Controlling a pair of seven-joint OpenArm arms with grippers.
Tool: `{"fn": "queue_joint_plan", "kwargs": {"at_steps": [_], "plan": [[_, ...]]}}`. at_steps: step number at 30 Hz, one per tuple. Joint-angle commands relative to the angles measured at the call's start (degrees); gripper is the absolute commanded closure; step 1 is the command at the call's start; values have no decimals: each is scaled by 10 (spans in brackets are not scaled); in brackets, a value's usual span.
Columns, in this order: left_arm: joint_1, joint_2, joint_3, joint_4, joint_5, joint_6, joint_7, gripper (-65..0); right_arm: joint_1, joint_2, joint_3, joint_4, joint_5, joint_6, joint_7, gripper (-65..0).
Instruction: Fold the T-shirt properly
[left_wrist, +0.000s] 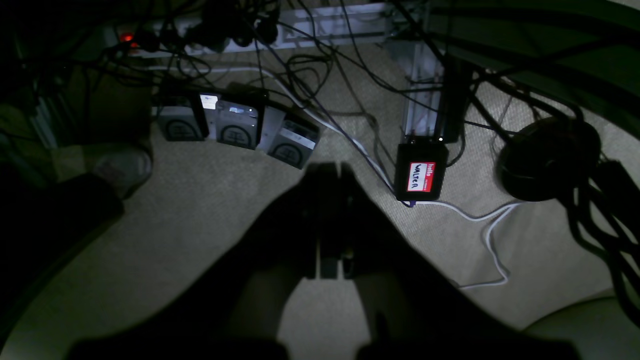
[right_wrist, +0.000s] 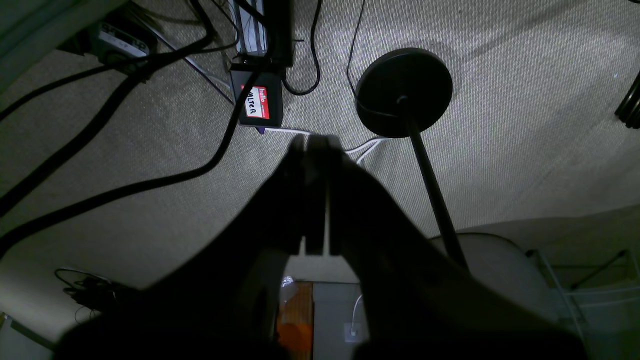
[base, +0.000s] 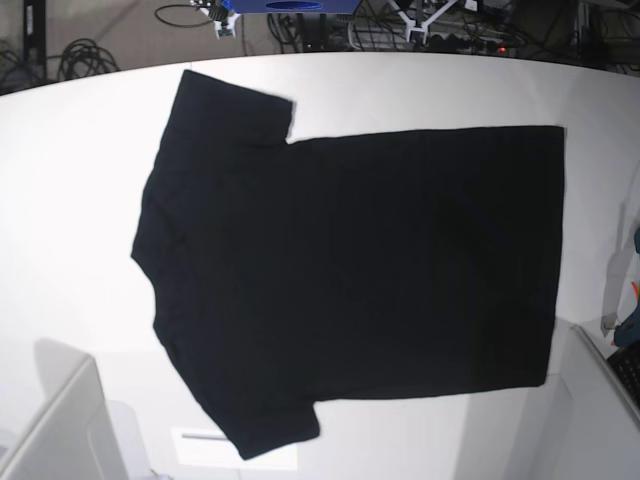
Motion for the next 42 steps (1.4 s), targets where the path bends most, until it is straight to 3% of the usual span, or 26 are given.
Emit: {"fn": "queue_joint_plan", "kwargs": {"at_steps": [1, 36, 39, 42], "plan": [[5, 1, 3, 0, -2, 0, -3, 0, -5, 2, -1, 1, -1, -5, 1, 0], [7, 0, 5, 0, 4, 0, -3, 0, -4, 2, 0, 1, -1, -5, -1, 0], [35, -17, 1, 24, -1, -1, -8, 0, -20, 5, 7, 7, 2, -5, 0, 0], [111, -38, 1, 123, -2, -2, -22, 0, -58, 9, 61, 48, 2, -5, -1, 0]]}}
